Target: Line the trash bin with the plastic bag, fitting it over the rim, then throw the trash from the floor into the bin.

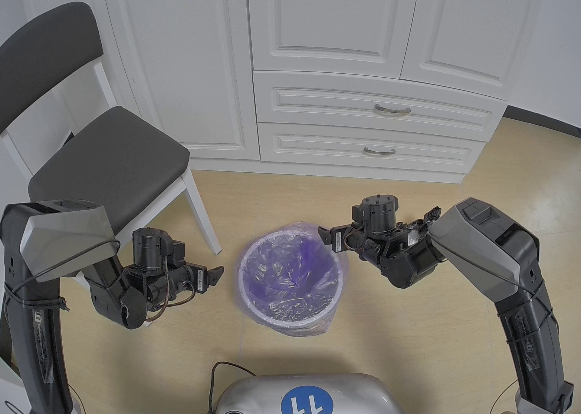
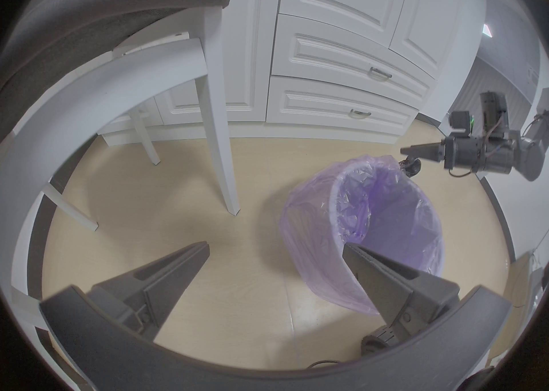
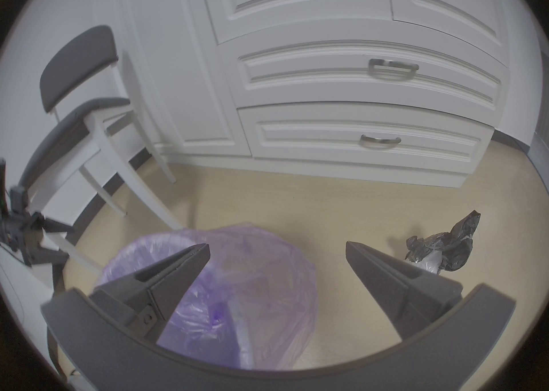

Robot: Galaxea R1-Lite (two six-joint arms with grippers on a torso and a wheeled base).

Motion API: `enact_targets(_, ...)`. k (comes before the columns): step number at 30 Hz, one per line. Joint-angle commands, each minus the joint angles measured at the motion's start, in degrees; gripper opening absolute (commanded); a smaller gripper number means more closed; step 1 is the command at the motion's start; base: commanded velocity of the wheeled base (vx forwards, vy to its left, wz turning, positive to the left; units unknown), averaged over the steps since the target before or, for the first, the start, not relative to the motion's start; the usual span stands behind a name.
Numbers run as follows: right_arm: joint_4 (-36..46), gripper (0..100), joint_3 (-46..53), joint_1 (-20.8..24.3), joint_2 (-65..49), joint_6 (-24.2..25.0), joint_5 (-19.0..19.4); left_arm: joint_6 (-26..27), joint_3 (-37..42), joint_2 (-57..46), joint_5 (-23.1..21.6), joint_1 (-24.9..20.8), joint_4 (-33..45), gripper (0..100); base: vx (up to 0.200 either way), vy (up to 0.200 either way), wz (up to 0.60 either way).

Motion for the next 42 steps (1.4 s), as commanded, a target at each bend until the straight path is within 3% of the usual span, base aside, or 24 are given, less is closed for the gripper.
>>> enact_targets(1,-0.36,100,0.22,0.37,2.66,-1.21,-0.91,-0.02,1.26,-2.6,-0.01,-0.29,-0.29,100,0.0,0.0,0.0)
enact_targets(35,2.01,100,-7.51,-2.97,6.88,-1.04,-0.65,-0.02,1.7,-2.51,-0.27,-0.29,-3.28,100,0.0,0.0,0.0)
enact_targets(42,8.52,100,-11.2,-3.32,7.84,3.71,0.06,0.07,1.78,-2.51,-0.36,-0.37,-3.28,100,0.0,0.0,0.0)
